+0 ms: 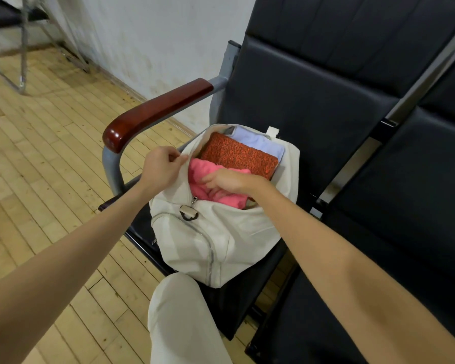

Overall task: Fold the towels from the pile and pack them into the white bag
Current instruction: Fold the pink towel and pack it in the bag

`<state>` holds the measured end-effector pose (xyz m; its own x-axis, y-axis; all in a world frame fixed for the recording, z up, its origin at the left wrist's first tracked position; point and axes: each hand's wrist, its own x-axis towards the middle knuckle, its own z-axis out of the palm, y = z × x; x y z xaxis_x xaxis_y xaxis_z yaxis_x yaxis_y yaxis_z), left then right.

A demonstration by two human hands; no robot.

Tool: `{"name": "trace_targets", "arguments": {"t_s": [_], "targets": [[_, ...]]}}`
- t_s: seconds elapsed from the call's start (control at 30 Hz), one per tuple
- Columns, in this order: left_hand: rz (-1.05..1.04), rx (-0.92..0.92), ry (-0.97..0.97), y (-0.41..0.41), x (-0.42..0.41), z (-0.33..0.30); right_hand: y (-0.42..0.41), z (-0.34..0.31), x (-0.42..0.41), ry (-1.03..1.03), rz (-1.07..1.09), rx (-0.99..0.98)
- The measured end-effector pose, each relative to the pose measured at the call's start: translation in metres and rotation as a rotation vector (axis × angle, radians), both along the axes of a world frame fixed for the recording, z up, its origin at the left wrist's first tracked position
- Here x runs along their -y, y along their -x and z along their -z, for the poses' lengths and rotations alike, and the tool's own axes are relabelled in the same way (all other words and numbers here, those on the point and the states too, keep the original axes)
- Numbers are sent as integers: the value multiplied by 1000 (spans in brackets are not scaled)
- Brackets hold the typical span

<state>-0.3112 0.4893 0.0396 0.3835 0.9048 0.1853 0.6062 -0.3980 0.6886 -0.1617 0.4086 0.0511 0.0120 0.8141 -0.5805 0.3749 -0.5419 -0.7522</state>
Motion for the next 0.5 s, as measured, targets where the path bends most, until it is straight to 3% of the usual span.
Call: {"name": "trace_targets", "arguments": {"t_s": [0.1,0.17,0.23,0.33,0.43,0.5], "targets": [[-39,-52,-39,3,9,1,-14,-23,32,-255,198,-108],[10,-83,-210,3,21,2,-26,-21,55,-478,342,90],[143,-70,-337,-1,35,-2,-38,-5,72,-571,450,386],[424,-149,-316,-20,47,-9,-52,18,91,-448,388,623],[620,-363,-65,-43,50,-8,-61,25,99,-293,110,735],[665,-519,-6,-56,47,-6,-62,22,100,-166,-87,779]]}}
